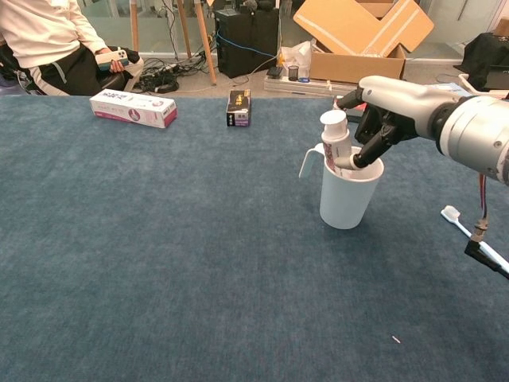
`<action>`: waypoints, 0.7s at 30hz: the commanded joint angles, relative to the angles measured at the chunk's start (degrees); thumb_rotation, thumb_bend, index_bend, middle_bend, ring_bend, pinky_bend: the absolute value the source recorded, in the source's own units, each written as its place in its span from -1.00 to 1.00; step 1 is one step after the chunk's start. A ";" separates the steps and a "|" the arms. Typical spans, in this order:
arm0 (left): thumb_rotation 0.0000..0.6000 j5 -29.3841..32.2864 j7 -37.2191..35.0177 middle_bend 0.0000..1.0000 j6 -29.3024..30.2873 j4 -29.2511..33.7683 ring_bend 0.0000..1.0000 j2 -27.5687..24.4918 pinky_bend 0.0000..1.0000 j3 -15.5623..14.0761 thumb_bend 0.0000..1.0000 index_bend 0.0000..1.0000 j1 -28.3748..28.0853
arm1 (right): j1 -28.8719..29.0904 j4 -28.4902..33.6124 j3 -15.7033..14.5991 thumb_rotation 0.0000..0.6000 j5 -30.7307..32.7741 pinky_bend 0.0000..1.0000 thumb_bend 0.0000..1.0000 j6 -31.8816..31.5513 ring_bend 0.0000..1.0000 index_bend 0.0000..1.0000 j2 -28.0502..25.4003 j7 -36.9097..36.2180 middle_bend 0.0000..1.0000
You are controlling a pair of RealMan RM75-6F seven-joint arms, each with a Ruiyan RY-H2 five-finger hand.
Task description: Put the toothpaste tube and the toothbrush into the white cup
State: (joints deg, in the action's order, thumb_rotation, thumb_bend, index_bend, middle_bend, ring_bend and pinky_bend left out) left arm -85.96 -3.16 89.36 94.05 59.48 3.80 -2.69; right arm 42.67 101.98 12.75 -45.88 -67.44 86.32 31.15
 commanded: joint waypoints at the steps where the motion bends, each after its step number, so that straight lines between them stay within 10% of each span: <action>1: 1.00 0.01 0.10 -0.70 0.00 0.00 -0.96 0.04 -0.94 0.01 -0.01 -0.56 -0.01 | -0.27 0.47 0.05 1.00 -0.28 1.00 -0.68 -0.18 1.00 -0.16 -0.51 -0.26 1.00; 10: 1.00 0.01 0.26 -0.70 0.02 -0.05 -0.96 0.07 -0.94 0.01 -0.01 -0.56 0.01 | -2.74 5.84 0.15 1.00 -3.74 1.00 -0.72 -2.09 1.00 -0.30 -5.87 -2.65 1.00; 21: 1.00 -0.10 1.68 -0.70 -0.20 -0.13 -0.96 0.70 -0.93 -0.18 -0.01 -0.56 -0.10 | -10.72 20.12 -4.77 1.00 -19.39 1.00 -0.55 -0.73 1.00 -0.33 -25.08 -13.79 1.00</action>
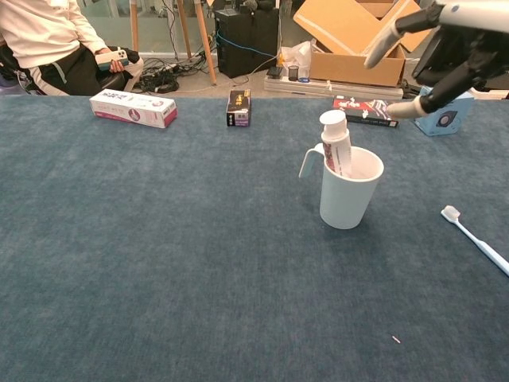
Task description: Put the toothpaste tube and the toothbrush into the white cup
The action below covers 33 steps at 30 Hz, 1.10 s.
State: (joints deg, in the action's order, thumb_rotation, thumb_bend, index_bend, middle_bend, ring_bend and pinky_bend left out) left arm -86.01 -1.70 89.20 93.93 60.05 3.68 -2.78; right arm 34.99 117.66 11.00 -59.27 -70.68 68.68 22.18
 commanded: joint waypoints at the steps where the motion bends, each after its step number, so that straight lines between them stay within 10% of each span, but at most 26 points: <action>1: 1.00 -0.05 0.34 -0.70 -0.06 -0.01 -0.96 0.18 -0.93 -0.08 -0.01 -0.56 -0.03 | -3.44 5.11 -3.90 1.00 -7.19 1.00 -0.43 3.76 1.00 -0.33 -9.66 -5.68 1.00; 9: 1.00 0.04 1.23 -0.70 -0.22 -0.07 -0.96 0.64 -0.93 -0.11 -0.01 -0.56 -0.12 | -5.60 4.21 -10.85 1.00 -17.90 1.00 0.33 9.80 1.00 -0.33 -21.41 -1.49 1.00; 33: 1.00 0.37 1.49 -0.70 -0.53 -0.13 -0.96 0.81 -0.93 -0.08 -0.01 -0.56 -0.19 | -9.20 -5.17 -17.99 1.00 -5.15 1.00 0.70 13.84 1.00 -0.18 -17.78 17.60 1.00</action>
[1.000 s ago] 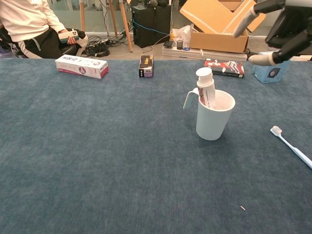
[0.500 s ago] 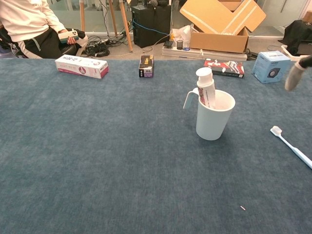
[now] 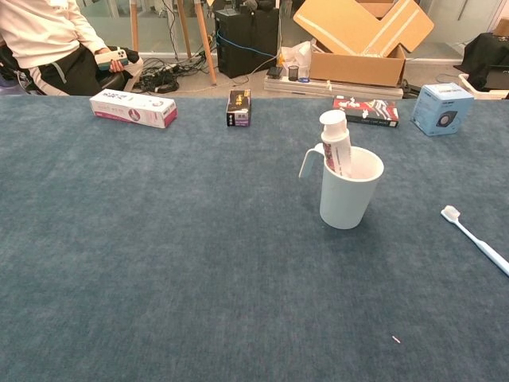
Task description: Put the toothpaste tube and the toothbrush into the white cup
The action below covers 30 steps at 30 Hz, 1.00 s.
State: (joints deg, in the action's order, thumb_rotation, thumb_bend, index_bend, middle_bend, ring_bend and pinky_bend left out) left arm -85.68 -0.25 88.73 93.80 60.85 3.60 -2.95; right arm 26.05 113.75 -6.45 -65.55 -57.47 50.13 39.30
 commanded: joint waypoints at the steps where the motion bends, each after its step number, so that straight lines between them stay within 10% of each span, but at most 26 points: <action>1: 1.00 0.05 0.07 -0.70 -0.06 0.00 -0.96 0.04 -0.93 0.00 -0.01 -0.56 -0.03 | -0.30 -1.70 -0.70 1.00 1.58 1.00 0.70 0.80 1.00 -0.18 1.02 0.67 1.00; 30: 1.00 0.08 -0.05 -0.70 -0.07 0.00 -0.96 0.07 -0.93 -0.01 -0.01 -0.56 -0.02 | 0.84 -10.96 -2.79 1.00 7.36 1.00 0.70 5.53 1.00 -0.17 9.28 0.55 1.00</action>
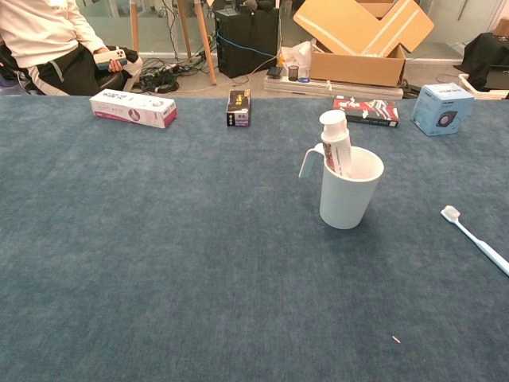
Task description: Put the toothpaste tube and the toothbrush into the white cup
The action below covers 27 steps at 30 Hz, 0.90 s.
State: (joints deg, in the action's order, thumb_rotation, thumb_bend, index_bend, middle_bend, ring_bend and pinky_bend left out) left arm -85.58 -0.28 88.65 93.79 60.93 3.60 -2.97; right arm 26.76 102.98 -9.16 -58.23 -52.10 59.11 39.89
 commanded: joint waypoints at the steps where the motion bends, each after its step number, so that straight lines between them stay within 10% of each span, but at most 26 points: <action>1: 1.00 -0.03 -0.05 -0.70 0.02 0.02 -0.96 -0.02 -0.93 -0.01 -0.01 -0.56 0.01 | 0.19 -0.29 -0.14 1.00 0.04 1.00 0.70 0.26 1.00 -0.17 0.47 -0.09 1.00; 27: 1.00 -0.25 -0.28 -0.70 0.29 0.09 -0.96 -0.13 -0.93 -0.03 -0.01 -0.56 0.12 | 1.35 -0.89 -1.16 1.00 -1.26 1.00 0.70 0.88 1.00 -0.23 2.93 -1.16 1.00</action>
State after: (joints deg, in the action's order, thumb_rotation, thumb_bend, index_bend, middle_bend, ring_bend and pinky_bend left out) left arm -85.83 -0.56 88.93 93.88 60.80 3.57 -2.86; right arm 28.08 102.06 -10.30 -59.44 -51.23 62.01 38.77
